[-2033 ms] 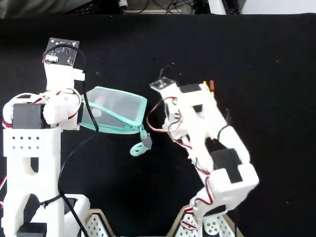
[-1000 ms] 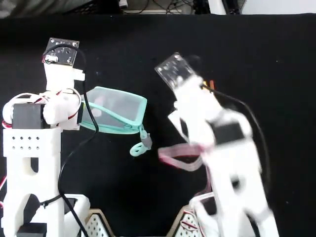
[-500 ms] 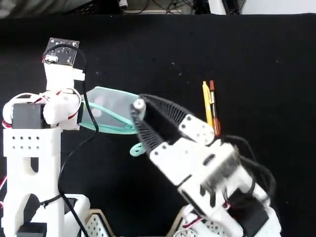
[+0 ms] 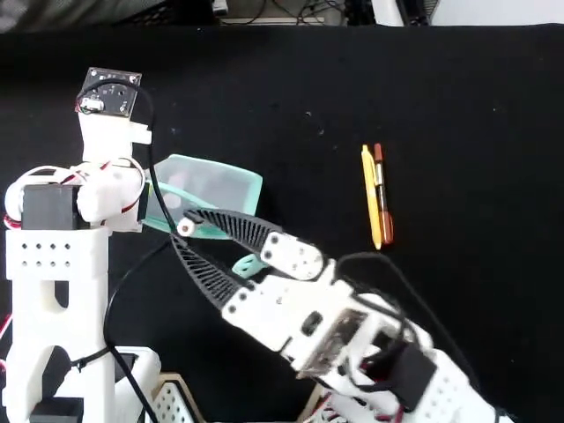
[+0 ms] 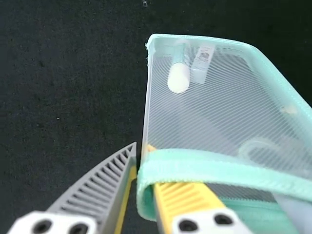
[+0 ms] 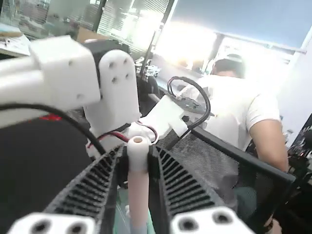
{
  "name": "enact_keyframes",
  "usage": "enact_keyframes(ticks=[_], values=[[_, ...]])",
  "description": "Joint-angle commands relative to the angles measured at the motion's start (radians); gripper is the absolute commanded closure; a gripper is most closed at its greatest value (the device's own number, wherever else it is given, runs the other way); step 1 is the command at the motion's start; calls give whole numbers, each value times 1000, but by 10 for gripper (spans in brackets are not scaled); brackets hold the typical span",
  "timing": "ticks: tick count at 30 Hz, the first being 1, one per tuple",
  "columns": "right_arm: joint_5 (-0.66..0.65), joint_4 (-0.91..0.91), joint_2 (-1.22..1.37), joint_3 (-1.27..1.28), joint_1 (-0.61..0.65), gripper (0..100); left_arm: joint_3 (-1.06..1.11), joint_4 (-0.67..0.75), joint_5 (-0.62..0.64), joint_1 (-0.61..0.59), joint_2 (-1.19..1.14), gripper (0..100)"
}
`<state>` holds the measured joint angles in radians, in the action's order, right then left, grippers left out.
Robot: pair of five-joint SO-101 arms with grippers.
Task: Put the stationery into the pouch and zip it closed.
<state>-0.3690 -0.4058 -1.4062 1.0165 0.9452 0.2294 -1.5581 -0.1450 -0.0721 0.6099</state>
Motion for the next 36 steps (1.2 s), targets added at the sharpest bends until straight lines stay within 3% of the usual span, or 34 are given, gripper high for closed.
enact_keyframes(ticks=[1, 6, 13, 20, 24, 28, 31, 36], values=[[-75, 112, 13, 76, 6, 986, -10, 14, -3, -10, 3, 970], [-158, 140, 13, 209, -78, 986, -13, 14, -3, -10, 3, 970], [-160, 81, 13, 252, -201, 983, -13, 14, -3, -7, 3, 970], [-118, -298, 13, -44, -94, 805, -12, 14, -3, -10, 3, 970], [-29, -454, 13, -289, -57, 805, -10, 14, -3, -12, 3, 970], [-28, -571, 13, -522, -60, 805, -10, 14, -3, -12, 3, 970], [-25, -615, 13, -615, -163, 805, -8, 14, -3, -12, 3, 970], [28, -615, 53, -538, -512, 805, -10, 14, -3, -12, 3, 970]])
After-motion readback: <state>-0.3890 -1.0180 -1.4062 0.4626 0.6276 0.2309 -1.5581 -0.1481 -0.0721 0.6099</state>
